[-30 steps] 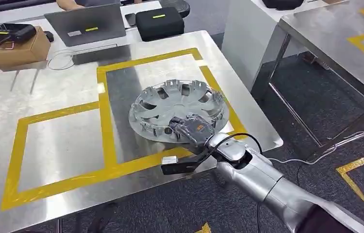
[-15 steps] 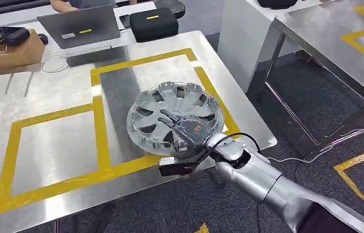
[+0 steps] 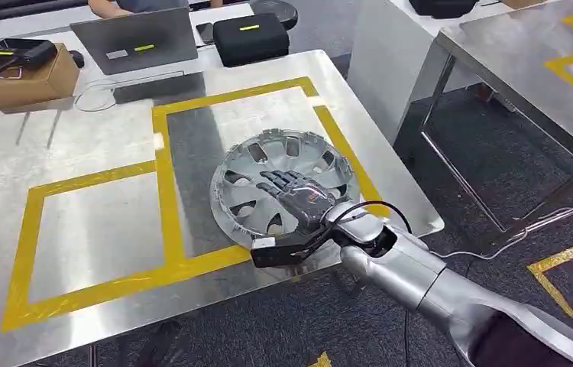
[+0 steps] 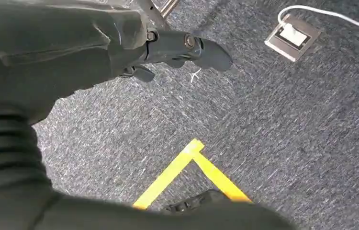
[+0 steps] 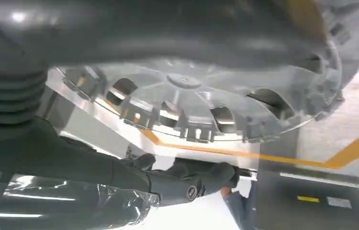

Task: Take the parts from the cabinet and place them on the table.

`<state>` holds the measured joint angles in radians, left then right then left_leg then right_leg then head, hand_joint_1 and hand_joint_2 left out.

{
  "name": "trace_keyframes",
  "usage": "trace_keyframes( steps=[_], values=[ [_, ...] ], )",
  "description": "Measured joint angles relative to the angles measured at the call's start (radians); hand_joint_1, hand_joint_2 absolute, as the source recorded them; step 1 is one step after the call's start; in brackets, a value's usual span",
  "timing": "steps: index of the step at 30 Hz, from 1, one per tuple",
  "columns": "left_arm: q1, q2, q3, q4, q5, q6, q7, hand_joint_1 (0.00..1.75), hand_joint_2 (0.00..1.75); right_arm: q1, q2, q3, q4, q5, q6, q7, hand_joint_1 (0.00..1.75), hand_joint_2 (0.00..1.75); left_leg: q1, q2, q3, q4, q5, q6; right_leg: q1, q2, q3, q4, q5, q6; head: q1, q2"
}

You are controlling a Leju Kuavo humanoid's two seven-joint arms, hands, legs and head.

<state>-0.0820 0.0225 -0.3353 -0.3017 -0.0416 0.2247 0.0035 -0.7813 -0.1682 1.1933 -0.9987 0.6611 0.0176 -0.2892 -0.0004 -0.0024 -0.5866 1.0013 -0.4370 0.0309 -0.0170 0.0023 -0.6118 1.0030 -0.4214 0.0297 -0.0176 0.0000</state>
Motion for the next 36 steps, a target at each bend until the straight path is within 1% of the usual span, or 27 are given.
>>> trace_keyframes(
  steps=[2,3,4,5,7,9,10,11,13,14,15,17,18,19,21,22,24,25,26,28,29,30,32,33,34,35,36],
  values=[
    [0.001,0.0,0.0,0.0,0.003,0.002,-0.002,0.0,0.0,0.0,-0.002,0.0,0.0,0.009,-0.008,0.007,0.0,0.0,0.004,0.0,0.0,-0.002,0.002,-0.008,0.007,0.0,-0.001,0.001,-0.001,-0.009,0.001,0.0],
    [0.001,0.001,0.0,0.0,0.011,0.008,-0.005,0.0,0.0,-0.001,-0.001,0.0,0.0,0.037,-0.034,0.027,0.0,0.0,0.004,0.0,0.0,0.001,-0.002,-0.013,-0.004,0.0,0.001,-0.004,0.003,-0.017,0.001,0.0],
    [0.002,0.0,0.0,0.0,0.016,0.015,-0.007,0.0,0.0,-0.001,0.003,0.0,0.0,0.061,-0.06,0.044,0.0,0.0,0.008,0.0,-0.01,0.01,-0.011,-0.018,-0.008,0.001,0.003,-0.005,0.003,-0.017,0.001,0.0],
    [0.003,-0.001,-0.001,0.0,0.023,0.025,-0.01,0.0,0.0,-0.001,0.007,0.0,0.0,0.09,-0.1,0.068,0.0,0.0,0.008,0.0,-0.02,0.039,-0.035,-0.024,-0.008,0.001,0.003,-0.005,0.003,-0.025,-0.003,0.0],
    [0.004,0.0,-0.001,0.0,0.035,0.044,-0.01,0.0,0.0,0.0,0.016,0.0,0.0,0.154,-0.187,0.125,0.0,0.0,0.013,0.001,-0.095,0.205,-0.117,-0.035,-0.006,0.002,0.003,-0.004,0.004,-0.03,-0.004,0.0],
    [0.01,0.0,-0.001,0.0,0.045,0.051,-0.01,0.0,0.0,0.009,0.018,0.0,0.001,0.216,-0.258,0.176,0.0,0.0,0.014,0.001,-0.156,0.325,-0.15,-0.04,-0.004,0.001,0.003,-0.003,0.003,-0.03,-0.004,0.0],
    [0.014,-0.001,-0.002,0.0,0.046,0.052,-0.01,0.0,0.0,0.013,0.021,0.0,0.003,0.242,-0.286,0.198,0.0,0.0,0.014,0.001,-0.155,0.317,-0.134,-0.039,-0.004,0.001,0.003,-0.002,0.004,-0.029,-0.004,0.0],
    [0.016,-0.001,-0.002,0.0,0.053,0.053,-0.008,0.0,0.0,0.016,0.025,0.0,0.006,0.259,-0.304,0.213,0.0,0.0,0.014,0.001,-0.127,0.257,-0.097,-0.036,-0.004,0.002,0.003,0.0,0.004,-0.029,-0.004,0.0],
    [0.015,0.0,-0.006,0.0,0.056,0.053,-0.004,0.0,0.0,0.018,0.032,-0.003,0.012,0.28,-0.32,0.23,0.0,0.0,0.014,0.001,-0.032,0.069,-0.008,-0.025,-0.004,0.006,0.004,0.001,0.004,-0.029,-0.004,0.0],
    [0.013,0.0,-0.009,0.0,0.058,0.053,-0.003,0.0,0.0,0.018,0.035,-0.005,0.015,0.284,-0.324,0.235,0.0,0.0,0.013,-0.002,-0.004,0.011,-0.009,-0.018,-0.004,0.006,0.004,-0.001,0.005,-0.027,-0.004,0.0],
    [0.013,0.0,-0.012,0.0,0.061,0.052,-0.002,0.0,0.0,0.017,0.036,-0.007,0.019,0.288,-0.328,0.236,0.0,0.0,0.005,-0.002,0.004,0.006,-0.003,-0.016,0.007,0.007,-0.002,0.001,0.009,-0.02,-0.003,0.0],
    [0.014,-0.001,-0.016,0.0,0.063,0.052,0.001,0.0,0.0,0.023,0.039,-0.008,0.025,0.29,-0.33,0.237,0.0,0.0,0.001,-0.004,-0.001,0.01,0.0,-0.01,-0.001,0.006,-0.004,-0.001,0.016,-0.01,-0.003,0.0],
    [0.013,0.0,-0.018,0.0,0.063,0.051,0.001,0.0,0.0,0.024,0.039,-0.008,0.028,0.291,-0.33,0.237,0.0,0.0,-0.001,-0.004,-0.002,0.007,0.006,-0.002,-0.001,0.006,-0.003,-0.008,0.022,0.0,-0.004,0.0],
    [0.012,0.0,-0.019,0.0,0.063,0.05,0.001,0.0,0.0,0.023,0.039,-0.01,0.03,0.291,-0.33,0.237,0.0,0.0,0.009,0.0,0.001,-0.013,0.022,0.011,0.002,0.006,-0.009,-0.005,0.018,0.004,-0.003,0.0],
    [0.01,-0.002,-0.021,0.0,0.063,0.048,0.002,0.0,0.0,0.021,0.038,-0.011,0.035,0.292,-0.33,0.238,0.0,0.0,0.007,0.004,-0.008,-0.02,0.037,0.026,0.001,0.005,-0.042,0.073,-0.048,-0.011,0.0,0.0],
    [0.01,-0.002,-0.021,0.0,0.063,0.047,0.002,0.0,0.0,0.023,0.037,-0.011,0.037,0.292,-0.33,0.238,0.0,0.0,0.005,0.005,-0.018,-0.02,0.043,0.028,0.001,0.005,-0.073,0.162,-0.095,-0.019,0.0,0.0],
    [0.01,-0.002,-0.025,0.0,0.062,0.035,0.003,0.0,0.0,0.027,0.037,-0.01,0.046,0.294,-0.328,0.242,0.0,0.0,0.001,0.005,-0.039,-0.019,0.059,0.029,0.001,0.005,-0.119,0.306,-0.156,-0.019,0.0,0.0],
    [0.01,-0.002,-0.027,0.0,0.061,0.032,0.004,0.0,0.0,0.029,0.037,-0.01,0.048,0.295,-0.328,0.245,0.0,0.0,-0.001,0.005,-0.049,-0.019,0.067,0.029,0.001,0.004,-0.112,0.318,-0.157,-0.012,0.0,0.0],
    [0.009,-0.002,-0.028,0.0,0.059,0.029,0.005,0.0,0.0,0.03,0.037,-0.01,0.052,0.296,-0.327,0.247,0.0,0.0,-0.001,0.005,-0.059,-0.019,0.075,0.028,0.001,0.004,-0.084,0.285,-0.144,-0.004,0.0,0.0],
    [0.007,-0.002,-0.034,0.0,0.055,0.026,0.01,0.0,0.0,0.029,0.037,-0.011,0.056,0.298,-0.326,0.251,0.0,0.0,-0.003,0.002,-0.079,-0.018,0.093,0.022,0.002,0.004,0.032,0.116,-0.095,0.009,0.0,0.0],
    [0.004,-0.002,-0.039,0.0,0.054,0.021,0.014,0.0,0.0,0.028,0.038,-0.014,0.058,0.3,-0.326,0.252,0.0,0.0,-0.003,0.002,-0.084,-0.015,0.101,0.018,0.003,0.004,0.095,0.028,-0.091,0.004,0.0,0.0],
    [0.0,-0.002,-0.044,0.0,0.054,0.018,0.017,0.0,0.0,0.029,0.04,-0.019,0.058,0.304,-0.327,0.254,0.0,0.0,-0.009,0.001,-0.095,-0.013,0.108,0.011,0.011,0.004,0.127,-0.019,-0.101,-0.008,-0.001,0.0],
    [-0.003,-0.002,-0.048,0.0,0.053,0.016,0.021,0.0,0.0,0.029,0.04,-0.022,0.062,0.305,-0.328,0.255,0.0,0.0,-0.001,0.001,-0.094,-0.017,0.127,-0.002,0.016,0.006,0.103,-0.013,-0.086,-0.013,0.004,0.0],
    [-0.003,-0.002,-0.05,0.0,0.053,0.016,0.023,0.0,0.0,0.03,0.04,-0.023,0.063,0.305,-0.328,0.255,0.0,0.0,0.001,0.001,-0.094,-0.023,0.135,-0.009,0.018,0.005,0.1,-0.013,-0.08,-0.021,0.003,0.0],
    [-0.002,0.0,-0.052,0.0,0.054,0.016,0.024,0.0,0.0,0.03,0.041,-0.024,0.065,0.306,-0.328,0.256,0.0,0.0,-0.002,-0.003,-0.101,-0.026,0.145,-0.016,0.008,0.003,0.092,-0.022,-0.065,-0.03,0.004,0.0],
    [-0.002,0.0,-0.056,0.0,0.053,0.015,0.026,0.0,0.0,0.028,0.043,-0.026,0.066,0.306,-0.328,0.258,0.0,0.0,0.004,-0.003,-0.115,-0.01,0.108,-0.022,0.003,0.001,0.089,-0.022,-0.051,-0.037,0.005,0.0],
    [-0.002,0.001,-0.061,0.0,0.053,0.015,0.03,0.0,0.0,0.029,0.045,-0.029,0.068,0.308,-0.327,0.262,0.0,0.0,0.007,-0.001,-0.129,0.038,0.042,-0.029,0.003,0.001,0.076,-0.021,-0.038,-0.048,0.002,0.0]
  ],
)
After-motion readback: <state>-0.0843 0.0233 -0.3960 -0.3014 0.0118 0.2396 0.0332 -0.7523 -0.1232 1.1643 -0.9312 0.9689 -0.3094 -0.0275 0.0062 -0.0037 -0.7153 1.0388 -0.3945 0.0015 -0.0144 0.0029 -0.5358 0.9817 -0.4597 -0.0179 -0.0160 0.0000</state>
